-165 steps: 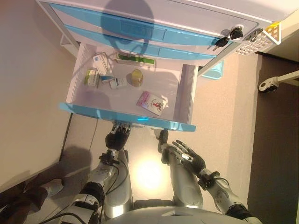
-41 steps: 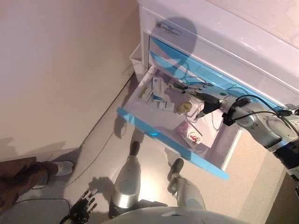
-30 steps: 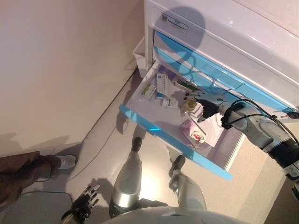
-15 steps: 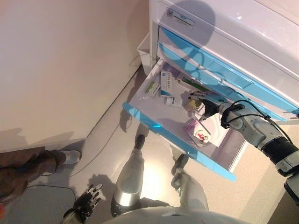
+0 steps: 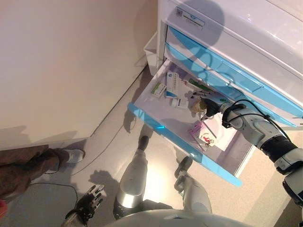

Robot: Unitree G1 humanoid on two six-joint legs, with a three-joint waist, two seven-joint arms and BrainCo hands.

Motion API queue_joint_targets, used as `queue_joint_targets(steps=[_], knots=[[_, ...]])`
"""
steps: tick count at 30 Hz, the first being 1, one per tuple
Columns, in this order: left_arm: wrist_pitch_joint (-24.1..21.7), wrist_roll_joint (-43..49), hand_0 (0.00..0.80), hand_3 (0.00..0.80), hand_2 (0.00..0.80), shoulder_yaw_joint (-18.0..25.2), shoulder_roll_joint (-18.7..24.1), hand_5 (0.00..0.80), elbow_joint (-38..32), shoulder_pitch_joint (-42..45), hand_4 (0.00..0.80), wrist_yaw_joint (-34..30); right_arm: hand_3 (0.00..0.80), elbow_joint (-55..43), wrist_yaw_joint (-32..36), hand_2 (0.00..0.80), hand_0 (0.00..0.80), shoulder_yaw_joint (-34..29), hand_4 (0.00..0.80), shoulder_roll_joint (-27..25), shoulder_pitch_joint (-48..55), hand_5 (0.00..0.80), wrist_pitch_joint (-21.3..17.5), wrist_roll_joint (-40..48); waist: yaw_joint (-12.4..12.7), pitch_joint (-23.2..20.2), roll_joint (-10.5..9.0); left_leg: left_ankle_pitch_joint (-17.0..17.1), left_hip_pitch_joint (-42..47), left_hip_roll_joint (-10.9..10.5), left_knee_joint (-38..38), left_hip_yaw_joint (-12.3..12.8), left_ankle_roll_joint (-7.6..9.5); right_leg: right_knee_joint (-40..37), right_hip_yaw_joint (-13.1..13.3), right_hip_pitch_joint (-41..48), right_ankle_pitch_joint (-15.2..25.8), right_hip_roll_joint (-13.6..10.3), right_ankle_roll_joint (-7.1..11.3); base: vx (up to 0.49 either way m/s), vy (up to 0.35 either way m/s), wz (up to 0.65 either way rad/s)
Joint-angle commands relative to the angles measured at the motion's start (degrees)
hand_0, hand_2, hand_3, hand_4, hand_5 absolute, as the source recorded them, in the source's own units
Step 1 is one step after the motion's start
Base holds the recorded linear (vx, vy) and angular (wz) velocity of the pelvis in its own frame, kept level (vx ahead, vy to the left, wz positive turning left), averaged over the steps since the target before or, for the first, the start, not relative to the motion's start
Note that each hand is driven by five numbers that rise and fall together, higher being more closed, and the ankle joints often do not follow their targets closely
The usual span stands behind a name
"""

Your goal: Open the drawer and pick up the medicine

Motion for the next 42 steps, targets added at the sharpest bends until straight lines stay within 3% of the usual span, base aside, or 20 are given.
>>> queue_joint_targets(steps=[1, 8, 9, 10, 11, 35, 42], knots=[[0.3, 0.4, 0.0, 0.0, 0.0, -2.9, 2.3, 0.0, 0.3, 2.3, 0.0, 0.0, 0.0, 0.3, -1.6, 0.0, 0.0, 3.6, 0.0, 0.6, -5.0, 0.0, 0.1, 0.7, 0.5, -2.0, -0.13, 1.1, -1.6, -1.3, 0.4, 1.2, 2.93, 6.3, 0.7, -1.8, 0.5, -2.3, 1.14, 0.0, 0.0, 0.0], [0.0, 0.6, 0.0, 0.0, 0.0, -2.6, 2.2, 0.0, 1.2, 2.3, 0.0, -0.4, 0.0, 0.7, -1.2, 0.0, 0.0, 3.9, 0.0, 1.1, -4.9, 0.0, 0.3, 0.2, 0.5, -1.9, -0.18, 1.1, -1.6, -1.4, 0.5, 1.1, 3.04, 6.4, 0.8, -1.9, 0.6, -2.4, 1.19, 0.0, 0.0, 0.0], [0.0, 0.6, 0.0, 0.0, 0.0, -2.6, 2.2, 0.0, 1.2, 2.3, 0.0, -0.5, 0.166, 0.8, -1.2, 0.166, 0.166, 3.9, 0.166, 1.1, -4.9, 0.166, 0.2, 0.2, 0.6, -1.8, -0.16, 1.1, -1.7, -1.5, 0.6, 1.1, 3.07, 6.6, 0.8, -2.0, 0.6, -2.4, 1.18, 0.0, 0.0, 0.0], [0.0, 0.6, 0.0, 0.0, 0.0, -2.5, 2.2, 0.0, 1.3, 2.3, 0.0, -0.6, 0.442, 0.8, -1.3, 0.442, 0.442, 4.1, 0.442, 1.2, -4.9, 0.442, 0.2, 0.3, 0.6, -1.8, -0.17, 1.0, -1.7, -1.5, 0.7, 1.1, 3.08, 6.6, 0.8, -2.0, 0.6, -2.4, 1.16, 0.0, 0.0, 0.0], [-0.1, 0.6, 0.0, 0.0, 0.0, -2.4, 2.3, 0.0, 1.5, 2.2, 0.0, -0.6, 0.8, 1.0, -1.4, 0.8, 0.8, 4.2, 0.8, 1.2, -5.1, 0.8, 0.1, 0.4, 0.6, -1.7, -0.25, 1.0, -1.7, -1.4, 0.7, 1.1, 3.11, 6.7, 0.8, -2.0, 0.6, -2.4, 1.18, 0.0, 0.0, 0.0], [-0.7, 0.3, 0.0, 0.0, 0.0, -2.2, 2.0, 0.0, 3.5, 1.2, 0.0, -1.3, 0.8, 0.4, -2.2, 0.8, 0.8, 4.6, 0.8, 1.2, -5.8, 0.8, -1.1, 0.1, 0.1, -2.0, -0.85, 1.0, -1.2, -1.1, 0.1, 1.6, 3.19, 6.5, 1.1, -2.2, 0.7, -2.3, 1.26, 0.0, 0.0, 0.0], [-1.1, 0.2, 0.0, 0.0, 0.0, -1.9, 1.9, 0.0, 3.9, 1.2, 0.0, -1.7, 0.8, -3.7, -2.7, 0.8, 0.8, 4.1, 0.8, -0.2, -6.1, 0.8, -2.0, -0.1, -0.4, -2.4, -1.37, 1.0, -0.7, -0.8, -0.4, 2.0, 3.13, 6.3, 1.3, -2.0, 0.9, -2.1, 1.39, 0.0, 0.0, 0.0]])
